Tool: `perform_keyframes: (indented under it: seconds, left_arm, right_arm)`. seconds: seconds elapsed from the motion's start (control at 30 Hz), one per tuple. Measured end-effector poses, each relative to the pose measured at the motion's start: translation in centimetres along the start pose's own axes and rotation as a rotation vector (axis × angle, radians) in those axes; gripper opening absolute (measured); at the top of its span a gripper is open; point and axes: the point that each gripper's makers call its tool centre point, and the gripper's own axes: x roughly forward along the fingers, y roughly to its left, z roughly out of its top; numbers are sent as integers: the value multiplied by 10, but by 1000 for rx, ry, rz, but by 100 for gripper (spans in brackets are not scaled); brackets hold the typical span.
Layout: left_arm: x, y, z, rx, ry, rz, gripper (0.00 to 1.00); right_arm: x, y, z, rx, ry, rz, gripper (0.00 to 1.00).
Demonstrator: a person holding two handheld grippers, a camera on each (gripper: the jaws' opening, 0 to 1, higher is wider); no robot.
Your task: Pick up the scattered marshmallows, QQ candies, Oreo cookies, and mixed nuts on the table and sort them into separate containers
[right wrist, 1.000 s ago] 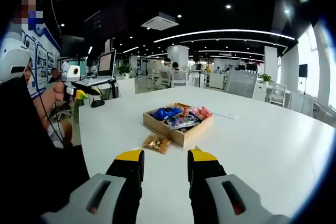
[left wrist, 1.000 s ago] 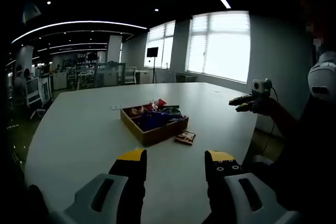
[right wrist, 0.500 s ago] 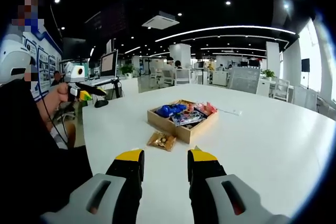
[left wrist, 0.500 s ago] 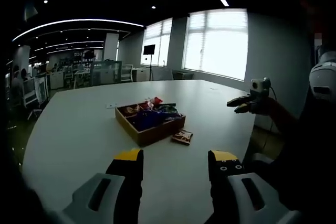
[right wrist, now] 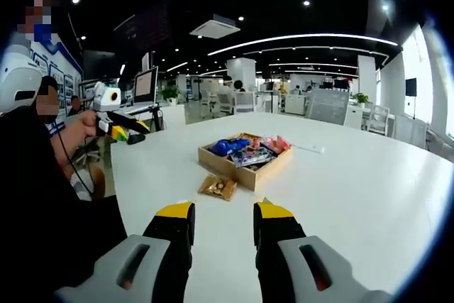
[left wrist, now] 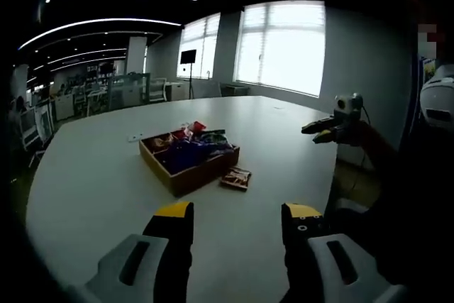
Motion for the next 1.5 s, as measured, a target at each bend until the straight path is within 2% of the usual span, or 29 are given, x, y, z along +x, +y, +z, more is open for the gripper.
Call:
perform_keyframes:
  seconds: [0.9,1.5]
  left_arm:
    - [49,-8,-2,66,97,-61,56]
    - [81,-11,1,68,116,-101,56]
  right_arm:
    - [-7,-5,-5,8,12,-16,29]
    - [-13,-3,-13,16,27,-12,29]
